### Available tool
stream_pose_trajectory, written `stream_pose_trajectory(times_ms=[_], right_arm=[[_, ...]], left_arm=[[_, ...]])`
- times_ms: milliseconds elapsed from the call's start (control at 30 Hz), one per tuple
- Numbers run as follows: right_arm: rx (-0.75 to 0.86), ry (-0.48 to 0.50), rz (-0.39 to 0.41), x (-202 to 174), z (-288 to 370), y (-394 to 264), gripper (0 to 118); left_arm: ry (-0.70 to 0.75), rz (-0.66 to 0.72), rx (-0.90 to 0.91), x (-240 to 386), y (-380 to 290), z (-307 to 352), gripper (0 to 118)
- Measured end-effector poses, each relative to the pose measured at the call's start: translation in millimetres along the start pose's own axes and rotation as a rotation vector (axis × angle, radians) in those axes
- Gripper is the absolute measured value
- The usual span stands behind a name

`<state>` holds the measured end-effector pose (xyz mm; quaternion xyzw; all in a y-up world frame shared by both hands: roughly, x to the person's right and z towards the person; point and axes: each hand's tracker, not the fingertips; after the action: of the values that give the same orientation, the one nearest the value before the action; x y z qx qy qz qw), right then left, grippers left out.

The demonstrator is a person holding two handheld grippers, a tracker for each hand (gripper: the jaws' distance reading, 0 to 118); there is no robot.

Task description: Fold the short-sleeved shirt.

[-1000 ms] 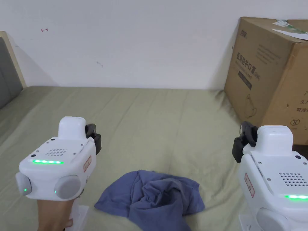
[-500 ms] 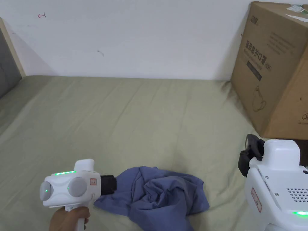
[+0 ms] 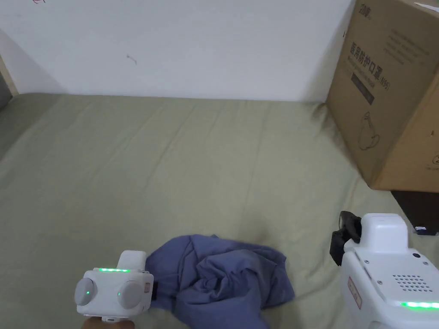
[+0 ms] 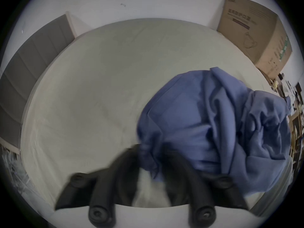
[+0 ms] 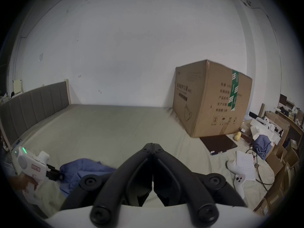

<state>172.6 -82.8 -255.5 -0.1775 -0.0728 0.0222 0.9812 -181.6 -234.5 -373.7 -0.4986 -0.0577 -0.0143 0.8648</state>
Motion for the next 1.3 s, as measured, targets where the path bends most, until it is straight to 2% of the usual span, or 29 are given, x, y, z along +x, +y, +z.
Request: stream_pose_trajectory(times_ms=[33, 67, 100, 133, 167, 200, 233, 267, 300, 400, 500, 567, 667, 700, 733, 800, 833, 867, 900, 1000, 1133, 1300], right_arm=[[-0.049, 0.013, -0.006, 1, -10, -4, 0], [-0.099, 0.023, -0.009, 1, -20, -7, 0], [-0.159, 0.046, -0.01, 2, -33, -13, 9], [-0.194, 0.063, -0.015, 3, -44, -17, 22], [-0.241, 0.078, -0.019, 2, -59, -25, 42], [-0.307, 0.094, -0.016, 1, -77, -32, 73], [-0.343, 0.107, -0.026, 1, -89, -38, 92], [-0.381, 0.117, -0.036, 0, -105, -45, 99], [-0.416, 0.129, -0.071, -2, -120, -52, 101], [-0.532, 0.149, -0.1, -6, -161, -70, 104], [-0.618, 0.158, -0.054, -16, -191, -86, 103], [-0.635, 0.178, -0.054, -25, -199, -94, 98], [-0.674, 0.188, -0.052, -34, -208, -104, 70], [-0.68, 0.188, -0.048, -37, -207, -107, 67], [-0.654, 0.166, -0.021, -40, -202, -105, 57], [-0.624, 0.215, -0.023, -41, -194, -100, 8], [-0.611, 0.22, -0.009, -42, -191, -98, 7], [-0.585, 0.199, 0.041, -48, -181, -93, 6], [-0.579, 0.24, 0.058, -50, -176, -90, 6], [-0.507, 0.232, 0.082, -44, -157, -73, 5], [-0.386, 0.24, 0.056, -26, -114, -27, 5], [-0.209, 0.186, 0.037, 11, -71, 41, 5]], left_arm=[[-0.048, 0.01, 0.008, 1, 1, 2, 3], [-0.022, 0.015, -0.004, 1, 2, 4, 3], [-0.041, 0.014, 0.026, 0, 3, 11, 3], [-0.055, 0.02, 0.07, -3, 3, 17, 3], [-0.062, 0.03, 0.101, -5, 5, 26, 3], [-0.094, 0.04, 0.119, -8, 7, 35, 3], [-0.121, 0.048, 0.13, -9, 8, 41, 3], [-0.128, 0.048, 0.131, -11, 11, 49, 3], [-0.135, 0.051, 0.142, -11, 11, 55, 3], [-0.142, 0.054, 0.139, -10, 9, 61, 3], [-0.148, 0.062, 0.136, -13, 6, 59, 3], [-0.148, 0.069, 0.131, -16, 5, 55, 3], [-0.153, 0.078, 0.118, -20, 4, 52, 3], [-0.153, 0.081, 0.117, -21, 3, 51, 3], [-0.153, 0.083, 0.114, -22, 3, 50, 3], [-0.154, 0.088, 0.108, -23, 2, 49, 3], [-0.154, 0.09, 0.108, -23, 2, 49, 3], [-0.154, 0.092, 0.108, -23, 2, 49, 3], [-0.156, 0.097, 0.112, -23, 1, 50, 3], [-0.171, 0.12, 0.127, -21, 1, 58, 3], [-0.205, 0.159, 0.164, -24, 6, 76, 3], [-0.199, 0.199, 0.273, -41, 30, 116, 3]])
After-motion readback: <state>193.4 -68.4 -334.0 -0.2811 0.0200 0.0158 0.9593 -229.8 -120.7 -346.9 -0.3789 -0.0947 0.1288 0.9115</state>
